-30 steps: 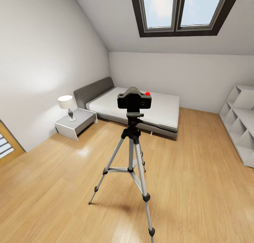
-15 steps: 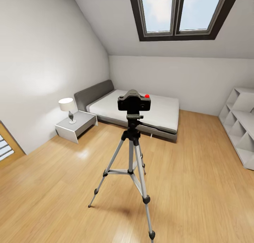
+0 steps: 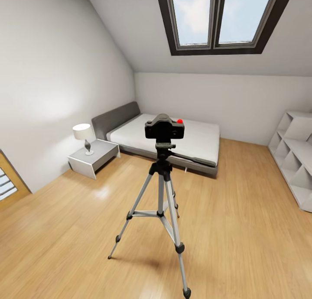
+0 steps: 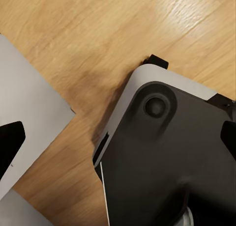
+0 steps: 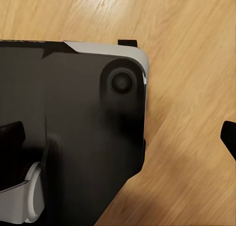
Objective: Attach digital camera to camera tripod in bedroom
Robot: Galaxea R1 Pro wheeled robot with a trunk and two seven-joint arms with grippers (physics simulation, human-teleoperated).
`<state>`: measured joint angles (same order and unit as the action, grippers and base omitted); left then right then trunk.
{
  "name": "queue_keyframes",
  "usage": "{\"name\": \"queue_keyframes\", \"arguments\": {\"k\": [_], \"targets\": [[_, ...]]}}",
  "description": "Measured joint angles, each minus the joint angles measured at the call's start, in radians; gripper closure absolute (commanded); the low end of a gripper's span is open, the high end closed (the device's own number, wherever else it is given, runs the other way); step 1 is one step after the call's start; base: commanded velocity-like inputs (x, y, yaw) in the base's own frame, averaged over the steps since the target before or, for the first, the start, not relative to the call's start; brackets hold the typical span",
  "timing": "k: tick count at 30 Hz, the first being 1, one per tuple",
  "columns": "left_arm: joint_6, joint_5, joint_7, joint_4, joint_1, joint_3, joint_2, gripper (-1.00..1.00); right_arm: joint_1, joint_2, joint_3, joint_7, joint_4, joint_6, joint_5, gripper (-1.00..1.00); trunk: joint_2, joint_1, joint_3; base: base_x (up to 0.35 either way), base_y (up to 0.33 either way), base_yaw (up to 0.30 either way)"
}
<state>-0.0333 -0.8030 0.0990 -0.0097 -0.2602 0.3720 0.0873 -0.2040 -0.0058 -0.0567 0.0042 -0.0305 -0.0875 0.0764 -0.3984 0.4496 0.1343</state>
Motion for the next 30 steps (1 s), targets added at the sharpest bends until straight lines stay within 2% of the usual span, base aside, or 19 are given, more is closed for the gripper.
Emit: {"name": "queue_keyframes", "arguments": {"k": [30], "targets": [[0.0,0.0,0.0,0.0,0.0,0.0,0.0,-1.0,0.0,0.0,0.0,0.0,0.0,0.0,0.0,-1.0,0.0,0.0,-0.046,0.0,0.0,0.0]]}}
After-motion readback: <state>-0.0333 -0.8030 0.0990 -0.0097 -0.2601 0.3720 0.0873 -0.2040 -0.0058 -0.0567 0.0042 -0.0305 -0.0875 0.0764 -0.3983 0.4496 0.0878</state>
